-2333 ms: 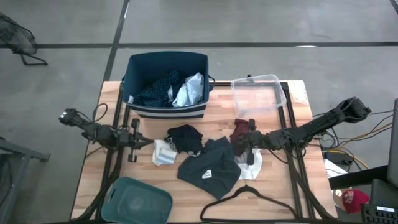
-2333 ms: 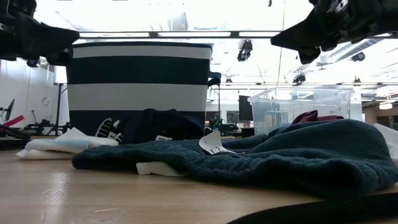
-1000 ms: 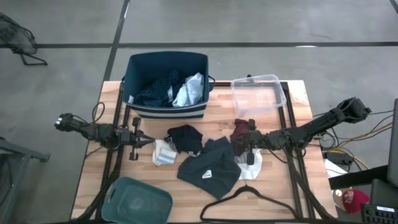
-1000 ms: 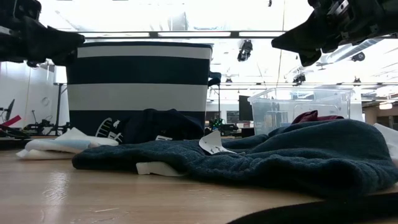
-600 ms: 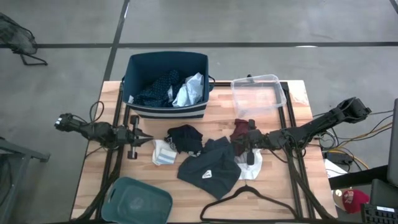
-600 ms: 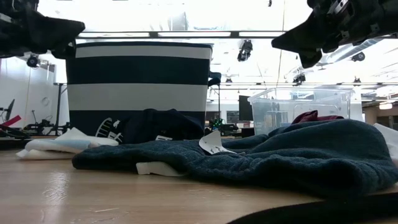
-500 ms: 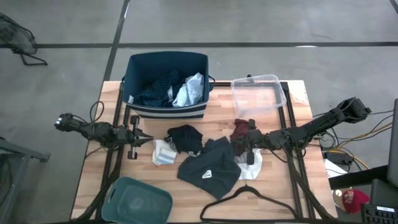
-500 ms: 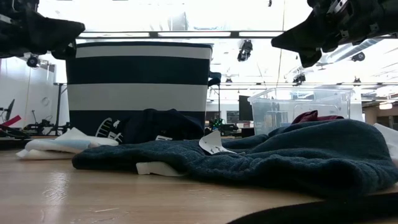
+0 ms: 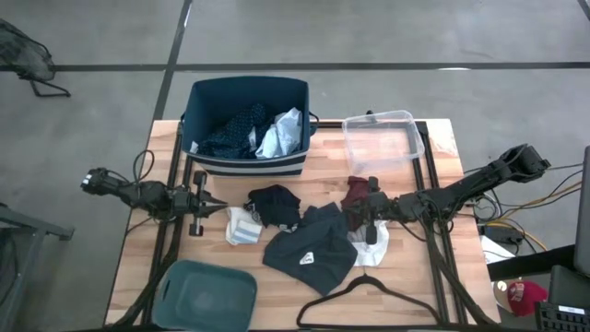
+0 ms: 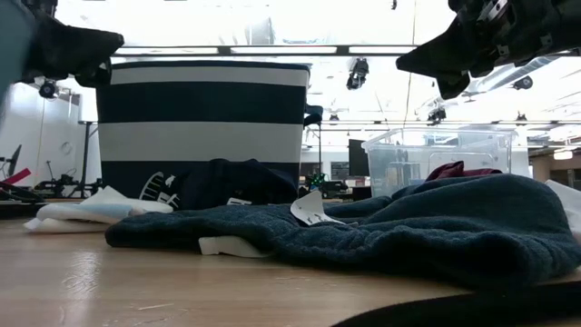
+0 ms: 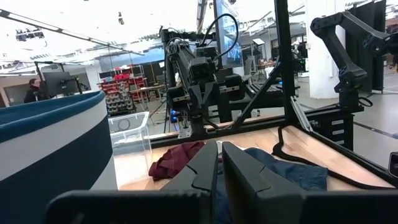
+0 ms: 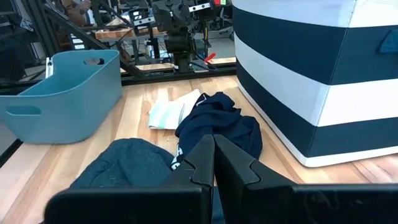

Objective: Pick & Place Cloths
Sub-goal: Put the gray shorts into the transparent bin

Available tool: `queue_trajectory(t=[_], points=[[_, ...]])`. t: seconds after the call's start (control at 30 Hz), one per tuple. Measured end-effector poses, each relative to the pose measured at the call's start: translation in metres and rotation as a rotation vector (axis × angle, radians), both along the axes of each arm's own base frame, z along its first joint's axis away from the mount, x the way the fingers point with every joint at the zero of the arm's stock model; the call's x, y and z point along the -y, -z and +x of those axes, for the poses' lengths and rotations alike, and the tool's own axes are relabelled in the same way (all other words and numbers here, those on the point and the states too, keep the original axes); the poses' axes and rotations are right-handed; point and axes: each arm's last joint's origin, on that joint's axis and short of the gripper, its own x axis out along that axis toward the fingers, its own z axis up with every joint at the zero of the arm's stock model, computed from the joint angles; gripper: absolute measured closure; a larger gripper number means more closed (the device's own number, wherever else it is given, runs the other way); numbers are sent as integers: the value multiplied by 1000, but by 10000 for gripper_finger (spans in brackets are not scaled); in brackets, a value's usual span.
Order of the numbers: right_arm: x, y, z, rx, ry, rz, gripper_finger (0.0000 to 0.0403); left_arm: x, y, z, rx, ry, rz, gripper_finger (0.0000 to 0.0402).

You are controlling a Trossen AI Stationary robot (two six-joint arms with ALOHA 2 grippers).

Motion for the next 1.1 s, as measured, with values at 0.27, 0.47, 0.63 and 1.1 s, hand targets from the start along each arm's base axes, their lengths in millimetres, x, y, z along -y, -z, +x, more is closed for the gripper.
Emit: queue_trajectory(t=[0.27, 0.47, 0.63, 1.1], points=[[-4, -3, 2, -17, -89, 81, 394, 0, 0, 0, 1, 0, 0, 371], [-13, -13, 11, -225, -85, 161, 392, 0, -1, 0, 3, 0, -1, 371], [-19, -20, 30, -359, -50, 156, 359, 0, 0, 0, -1, 0, 0, 371], [-49, 11, 114, -636, -77, -101, 182, 0, 1, 1, -12, 0, 4, 371]])
